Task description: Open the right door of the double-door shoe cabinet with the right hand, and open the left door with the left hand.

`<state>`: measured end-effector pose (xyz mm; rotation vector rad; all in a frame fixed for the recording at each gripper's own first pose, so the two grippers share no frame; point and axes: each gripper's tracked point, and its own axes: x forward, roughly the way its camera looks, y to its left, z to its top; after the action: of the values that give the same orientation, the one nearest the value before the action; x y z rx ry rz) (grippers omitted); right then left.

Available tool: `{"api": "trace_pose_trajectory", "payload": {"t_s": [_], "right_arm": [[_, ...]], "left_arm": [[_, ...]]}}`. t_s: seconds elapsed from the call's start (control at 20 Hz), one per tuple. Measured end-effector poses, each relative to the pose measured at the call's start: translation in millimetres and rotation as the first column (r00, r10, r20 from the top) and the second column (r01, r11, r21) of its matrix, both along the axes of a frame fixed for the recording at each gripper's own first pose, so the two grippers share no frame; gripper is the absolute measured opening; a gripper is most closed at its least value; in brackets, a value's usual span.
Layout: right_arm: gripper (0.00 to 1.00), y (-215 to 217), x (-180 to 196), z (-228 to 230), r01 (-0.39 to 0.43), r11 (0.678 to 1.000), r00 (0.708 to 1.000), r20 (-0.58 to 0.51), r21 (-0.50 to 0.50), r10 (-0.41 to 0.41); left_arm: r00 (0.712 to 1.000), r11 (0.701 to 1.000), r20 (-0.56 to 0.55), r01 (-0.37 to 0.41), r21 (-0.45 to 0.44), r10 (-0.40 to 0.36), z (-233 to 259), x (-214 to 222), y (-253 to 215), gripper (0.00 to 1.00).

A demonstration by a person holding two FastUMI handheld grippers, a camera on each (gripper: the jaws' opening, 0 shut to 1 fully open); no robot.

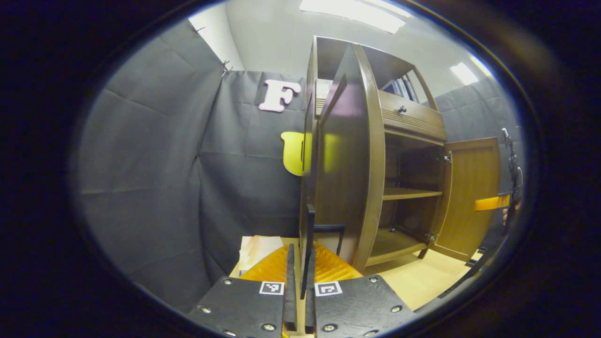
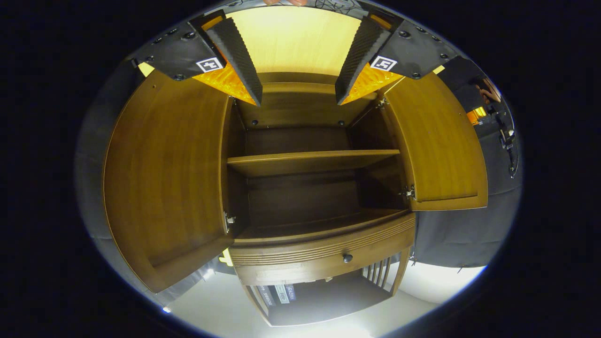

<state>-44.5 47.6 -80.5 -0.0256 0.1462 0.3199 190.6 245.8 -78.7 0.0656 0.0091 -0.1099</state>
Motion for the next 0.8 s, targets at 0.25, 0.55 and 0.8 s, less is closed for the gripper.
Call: {"api": "trace_pose_trajectory", "payload": {"t_s": [0.25,0.55,0.8], "right_arm": [[0.92,-21,7,11,0.048,0.999,0.998,0.041,0.005,-0.048],[0.98,-40,15,32,0.076,0.997,0.993,0.096,0.001,-0.076],[0.98,-44,8,50,0.070,0.997,0.991,0.109,0.015,-0.071]], "left_arm": [[0.997,0.998,-0.041,-0.058,-0.012,0.057,-7,-41,23,0.07],[0.989,0.988,0.028,-0.143,-0.057,0.145,53,-97,4,0.10],[0.986,0.984,0.078,-0.136,-0.118,0.146,104,-117,-32,0.31]]}}
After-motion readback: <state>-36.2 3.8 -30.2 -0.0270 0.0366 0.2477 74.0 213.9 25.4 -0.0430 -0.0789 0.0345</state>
